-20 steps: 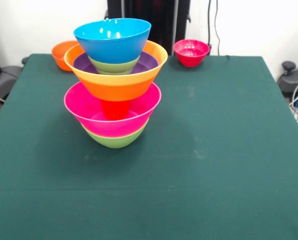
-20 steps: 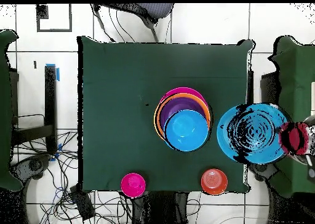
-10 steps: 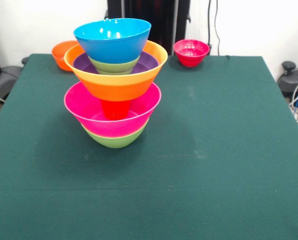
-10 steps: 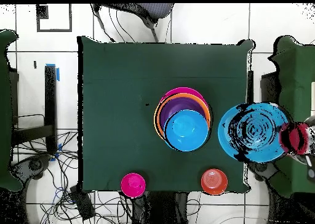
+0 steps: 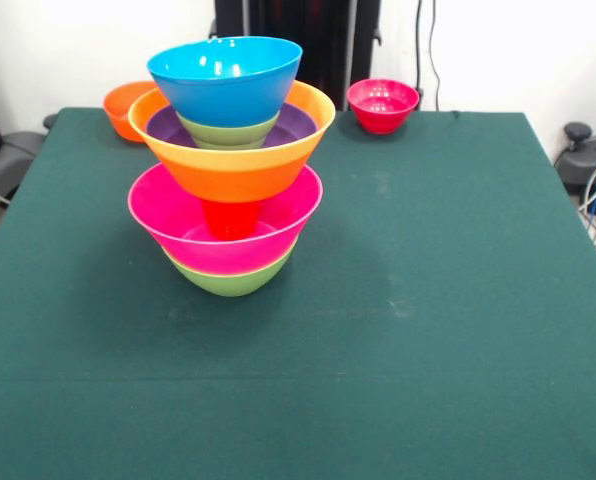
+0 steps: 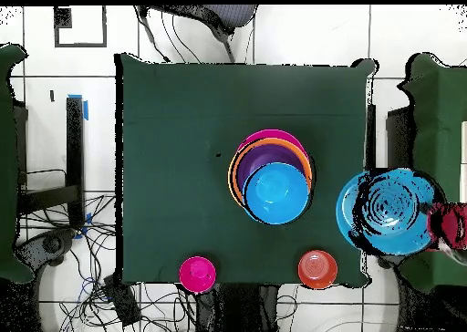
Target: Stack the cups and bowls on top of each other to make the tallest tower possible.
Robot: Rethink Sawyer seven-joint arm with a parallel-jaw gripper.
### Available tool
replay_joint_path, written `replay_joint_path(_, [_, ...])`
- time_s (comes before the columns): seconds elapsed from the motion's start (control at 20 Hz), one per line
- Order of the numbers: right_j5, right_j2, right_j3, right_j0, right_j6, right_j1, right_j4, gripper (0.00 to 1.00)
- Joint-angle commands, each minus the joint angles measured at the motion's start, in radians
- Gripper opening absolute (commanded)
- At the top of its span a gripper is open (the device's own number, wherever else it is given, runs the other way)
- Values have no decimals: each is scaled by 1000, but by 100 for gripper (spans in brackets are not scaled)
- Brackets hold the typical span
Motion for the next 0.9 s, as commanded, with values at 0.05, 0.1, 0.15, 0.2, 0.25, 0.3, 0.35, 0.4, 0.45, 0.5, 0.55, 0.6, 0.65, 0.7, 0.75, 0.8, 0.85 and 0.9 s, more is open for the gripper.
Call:
replay_joint_path(0.05, [-10,46,188,-24,-429,-96,77,0])
replay_joint_path(0.1, [-10,42,195,-28,-435,-105,83,0])
replay_joint_path(0.15, [-11,34,203,-32,-449,-118,92,0])
replay_joint_path(0.2, [-12,28,211,-31,-456,-126,99,0])
replay_joint_path(0.25, [-13,19,219,-32,-464,-138,107,0])
replay_joint_path(0.3, [-17,5,233,-36,-486,-157,121,0])
replay_joint_path(0.35, [-20,-10,249,-40,-509,-173,133,0])
replay_joint_path(0.4, [-27,-19,260,-40,-521,-180,139,0])
replay_joint_path(0.45, [-36,-27,270,-37,-528,-185,143,0])
replay_joint_path(0.5, [-44,-37,281,-34,-537,-189,149,0])
replay_joint_path(0.55, [-54,-45,290,-30,-543,-192,152,0])
replay_joint_path(0.6, [-59,-54,297,-25,-549,-195,157,0])
replay_joint_path(0.65, [-61,-65,301,-21,-555,-199,160,0])
replay_joint_path(0.7, [-63,-70,304,-16,-558,-198,160,0])
replay_joint_path(0.75, [-66,-79,308,-12,-562,-201,162,0])
replay_joint_path(0.8, [-69,-87,314,-9,-570,-203,164,0])
replay_joint_path(0.85, [-72,-93,317,-5,-573,-203,166,0])
replay_joint_path(0.9, [-75,-99,319,-3,-576,-204,167,0])
